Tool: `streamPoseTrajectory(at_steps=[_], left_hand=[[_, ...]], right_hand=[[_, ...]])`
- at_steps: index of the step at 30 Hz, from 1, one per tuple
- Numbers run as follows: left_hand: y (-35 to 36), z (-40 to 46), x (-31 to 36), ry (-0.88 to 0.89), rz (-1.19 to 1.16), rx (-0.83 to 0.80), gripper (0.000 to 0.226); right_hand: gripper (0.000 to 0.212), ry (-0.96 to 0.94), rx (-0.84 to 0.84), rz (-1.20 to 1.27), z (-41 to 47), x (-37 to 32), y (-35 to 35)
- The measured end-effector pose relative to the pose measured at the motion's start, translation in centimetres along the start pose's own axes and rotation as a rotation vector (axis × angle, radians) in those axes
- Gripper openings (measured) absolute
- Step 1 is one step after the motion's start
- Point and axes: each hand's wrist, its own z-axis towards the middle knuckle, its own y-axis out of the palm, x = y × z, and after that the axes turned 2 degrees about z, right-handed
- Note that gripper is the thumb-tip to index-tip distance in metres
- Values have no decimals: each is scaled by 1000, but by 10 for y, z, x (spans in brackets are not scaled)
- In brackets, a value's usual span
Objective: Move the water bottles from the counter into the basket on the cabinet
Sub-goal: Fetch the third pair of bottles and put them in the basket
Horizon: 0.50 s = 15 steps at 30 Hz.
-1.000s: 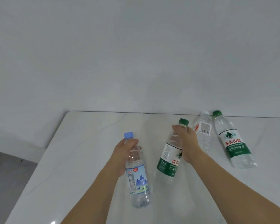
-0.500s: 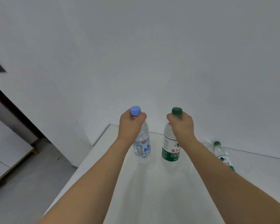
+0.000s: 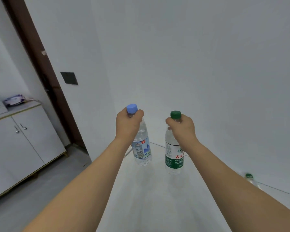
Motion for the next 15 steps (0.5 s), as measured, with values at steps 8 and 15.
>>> streamPoseTrajectory(at_steps=[8, 15], left_hand=[[-172, -17, 15, 28, 127, 265, 30], [-321, -54, 22, 14, 229, 491, 28]], right_hand=[[17, -66, -275, 80, -60, -52, 143], [20, -97, -493, 160, -138, -97, 265]])
